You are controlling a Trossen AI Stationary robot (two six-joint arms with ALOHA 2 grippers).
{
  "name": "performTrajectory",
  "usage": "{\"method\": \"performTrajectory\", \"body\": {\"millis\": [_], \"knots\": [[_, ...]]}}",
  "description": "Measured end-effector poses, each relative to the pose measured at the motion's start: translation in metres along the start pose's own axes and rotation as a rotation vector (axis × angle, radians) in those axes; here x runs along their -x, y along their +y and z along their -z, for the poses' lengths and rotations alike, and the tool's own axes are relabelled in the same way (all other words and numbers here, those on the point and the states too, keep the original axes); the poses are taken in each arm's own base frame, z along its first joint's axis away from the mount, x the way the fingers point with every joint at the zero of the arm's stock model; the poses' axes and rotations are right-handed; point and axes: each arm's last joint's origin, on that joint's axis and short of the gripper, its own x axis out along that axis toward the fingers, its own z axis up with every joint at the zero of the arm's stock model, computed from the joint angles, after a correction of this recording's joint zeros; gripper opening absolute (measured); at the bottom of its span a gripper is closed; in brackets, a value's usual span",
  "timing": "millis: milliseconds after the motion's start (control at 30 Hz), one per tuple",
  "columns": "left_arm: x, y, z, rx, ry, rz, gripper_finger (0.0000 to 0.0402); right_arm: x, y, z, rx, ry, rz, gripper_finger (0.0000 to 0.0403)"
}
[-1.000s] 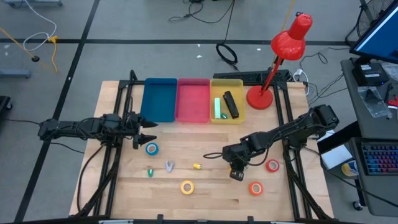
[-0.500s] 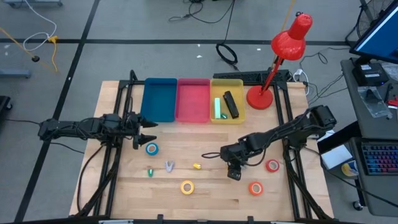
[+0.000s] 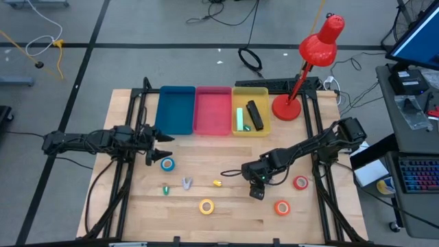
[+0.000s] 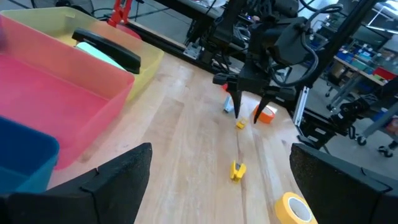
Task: Pick and place Stapler, Stapler remover, tape
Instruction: Put the right small yellow stapler into the yellow bin
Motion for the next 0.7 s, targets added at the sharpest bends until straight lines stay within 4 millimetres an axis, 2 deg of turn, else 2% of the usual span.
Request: {"method": "performTrajectory", "body": {"millis": [700], "knots": [[0.000,0.001,0.003,-0.006,0.027,-0.012,0.0379,-0.015,-0.015,0.014,-0.092,-0.003,0.029,0.0191]]}}
